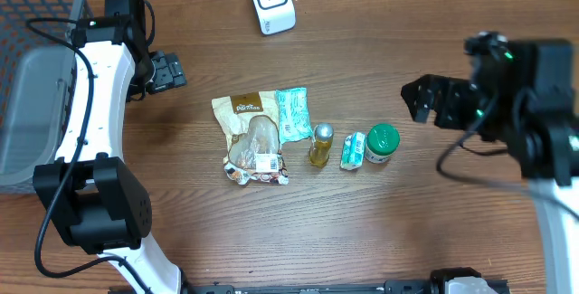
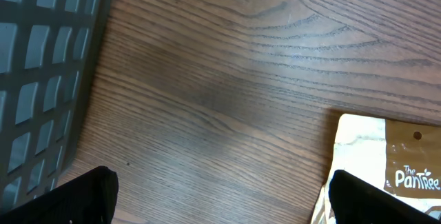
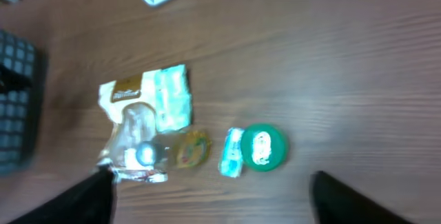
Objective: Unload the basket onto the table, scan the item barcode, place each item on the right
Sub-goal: 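Move the right gripper over the yellow oil bottle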
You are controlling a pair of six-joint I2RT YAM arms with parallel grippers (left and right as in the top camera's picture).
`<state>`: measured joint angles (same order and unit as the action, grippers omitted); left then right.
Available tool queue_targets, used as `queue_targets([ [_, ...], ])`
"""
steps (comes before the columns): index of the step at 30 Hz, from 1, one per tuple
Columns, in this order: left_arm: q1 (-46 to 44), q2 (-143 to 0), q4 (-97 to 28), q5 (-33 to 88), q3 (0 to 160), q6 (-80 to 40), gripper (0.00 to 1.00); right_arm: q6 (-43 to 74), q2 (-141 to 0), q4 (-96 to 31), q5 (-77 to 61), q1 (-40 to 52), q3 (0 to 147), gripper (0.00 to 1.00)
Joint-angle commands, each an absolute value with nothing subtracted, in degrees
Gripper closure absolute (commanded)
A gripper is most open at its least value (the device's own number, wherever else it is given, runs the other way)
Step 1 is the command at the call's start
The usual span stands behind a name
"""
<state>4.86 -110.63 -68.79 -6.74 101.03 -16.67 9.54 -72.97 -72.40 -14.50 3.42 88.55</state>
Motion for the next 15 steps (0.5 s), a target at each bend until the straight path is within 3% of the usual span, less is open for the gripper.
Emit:
queue_targets([
  [1, 4.82, -109.73, -68.75, -7.49, 101.95, -16.27, 0.0, 10.15, -76.51, -72.9, -18.74, 3.7, 89.73, 0.24],
  [9, 4.82, -109.73, -68.75, -7.49, 101.95, -16.27, 0.0, 13.34, -80.31, -73.34, -16.51, 9.08, 89.65, 0.25],
  [15, 4.82, -109.73, -68.75, -7.49, 101.95, -16.27, 0.0, 19.53, -81.43, -73.43, -8.45, 16.82, 89.58, 0.19],
])
